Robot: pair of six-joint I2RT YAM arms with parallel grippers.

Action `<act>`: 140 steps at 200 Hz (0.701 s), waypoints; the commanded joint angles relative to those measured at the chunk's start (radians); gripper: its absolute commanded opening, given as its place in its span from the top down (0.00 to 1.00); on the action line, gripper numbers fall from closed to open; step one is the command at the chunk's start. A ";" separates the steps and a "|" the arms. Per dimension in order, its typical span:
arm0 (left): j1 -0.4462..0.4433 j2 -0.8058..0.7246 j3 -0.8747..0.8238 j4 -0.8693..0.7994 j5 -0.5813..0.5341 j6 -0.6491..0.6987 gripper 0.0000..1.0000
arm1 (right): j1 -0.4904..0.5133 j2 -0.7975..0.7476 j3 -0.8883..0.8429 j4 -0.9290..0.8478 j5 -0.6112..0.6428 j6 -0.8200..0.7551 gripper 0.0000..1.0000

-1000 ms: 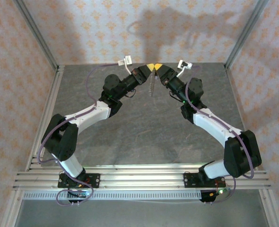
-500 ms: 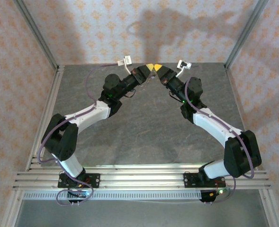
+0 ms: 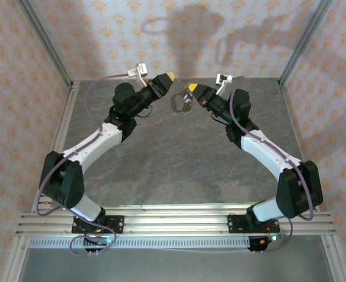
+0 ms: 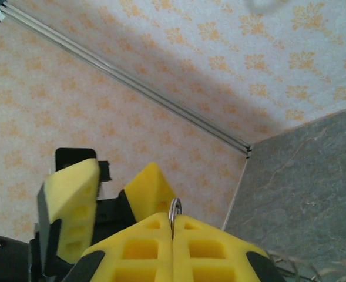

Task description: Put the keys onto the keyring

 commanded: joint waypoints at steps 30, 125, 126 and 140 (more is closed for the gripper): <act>0.067 0.009 0.135 -0.263 0.218 0.168 0.47 | -0.060 0.036 0.106 -0.061 -0.224 -0.059 1.00; 0.071 0.060 0.209 -0.358 0.387 0.238 0.46 | -0.083 0.088 0.077 0.158 -0.304 0.073 1.00; 0.071 0.059 0.209 -0.358 0.388 0.238 0.46 | -0.082 0.088 0.075 0.162 -0.304 0.076 1.00; 0.060 0.062 0.204 -0.353 0.395 0.239 0.47 | -0.083 0.096 0.062 0.217 -0.302 0.112 1.00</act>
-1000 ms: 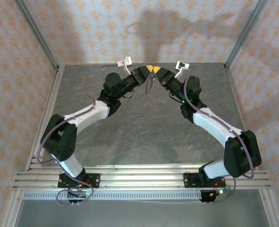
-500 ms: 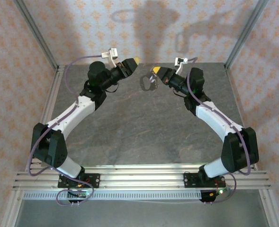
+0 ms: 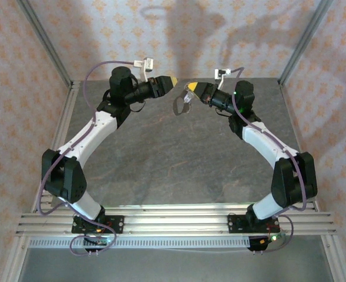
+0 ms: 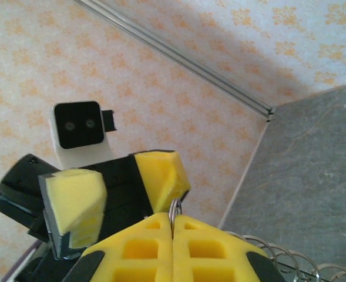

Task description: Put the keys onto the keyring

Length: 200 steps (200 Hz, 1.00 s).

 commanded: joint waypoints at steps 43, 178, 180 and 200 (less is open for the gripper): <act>-0.058 0.015 -0.016 0.059 0.043 -0.007 0.57 | -0.002 0.012 -0.045 0.265 -0.002 0.125 1.00; -0.102 0.092 0.045 0.174 0.035 -0.080 0.66 | 0.000 0.005 -0.083 0.276 0.007 0.125 1.00; -0.102 0.092 0.045 0.174 0.035 -0.082 0.66 | 0.000 0.004 -0.084 0.275 0.007 0.124 1.00; -0.102 0.081 0.044 0.168 0.029 -0.081 0.64 | -0.001 0.005 -0.079 0.263 0.009 0.114 1.00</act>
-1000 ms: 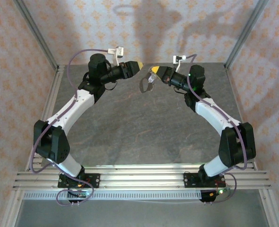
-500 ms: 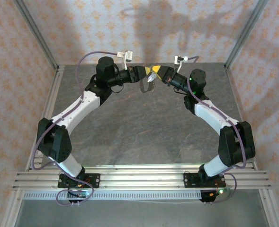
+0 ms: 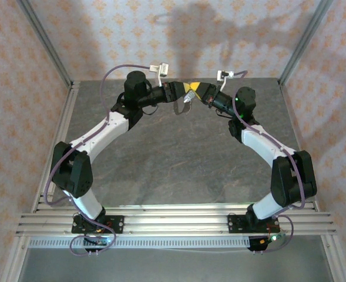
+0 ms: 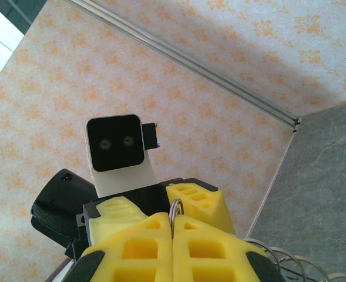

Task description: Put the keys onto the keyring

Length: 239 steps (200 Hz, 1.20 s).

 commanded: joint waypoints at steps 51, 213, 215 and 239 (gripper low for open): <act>0.023 -0.063 0.041 -0.035 -0.048 0.060 0.56 | 0.003 -0.010 0.006 0.033 -0.004 -0.026 1.00; 0.030 -0.001 0.100 -0.054 0.104 0.069 0.66 | 0.024 -0.026 0.014 0.016 -0.020 -0.038 1.00; 0.029 0.000 0.099 -0.054 0.105 0.069 0.66 | 0.024 -0.027 0.014 0.016 -0.020 -0.038 1.00; 0.021 0.004 0.095 -0.049 0.108 0.068 0.69 | 0.024 -0.030 0.010 0.013 -0.019 -0.041 1.00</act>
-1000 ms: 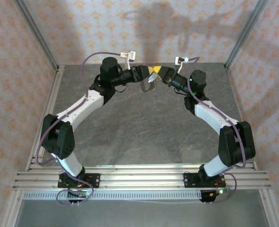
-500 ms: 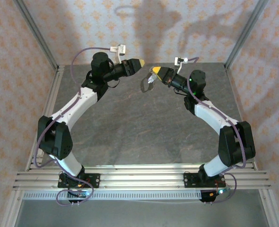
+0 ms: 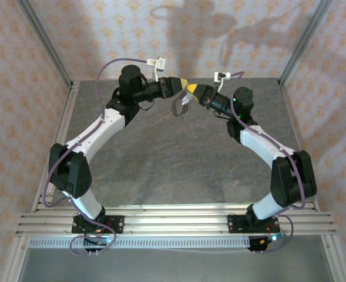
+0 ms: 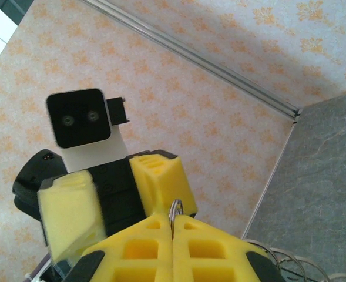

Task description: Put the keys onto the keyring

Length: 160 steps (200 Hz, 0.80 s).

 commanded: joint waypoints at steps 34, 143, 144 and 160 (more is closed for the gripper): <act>-0.006 0.005 0.008 0.007 0.011 0.025 0.67 | 0.006 -0.039 0.003 0.023 -0.015 -0.039 1.00; 0.033 -0.007 0.015 -0.027 -0.016 0.055 0.54 | 0.006 -0.057 -0.004 0.003 -0.014 -0.058 1.00; 0.033 -0.007 0.015 -0.028 -0.015 0.056 0.54 | 0.006 -0.057 -0.004 0.004 -0.014 -0.058 1.00; 0.031 0.004 0.020 -0.030 0.004 0.056 0.55 | 0.006 -0.058 -0.001 0.004 -0.014 -0.056 1.00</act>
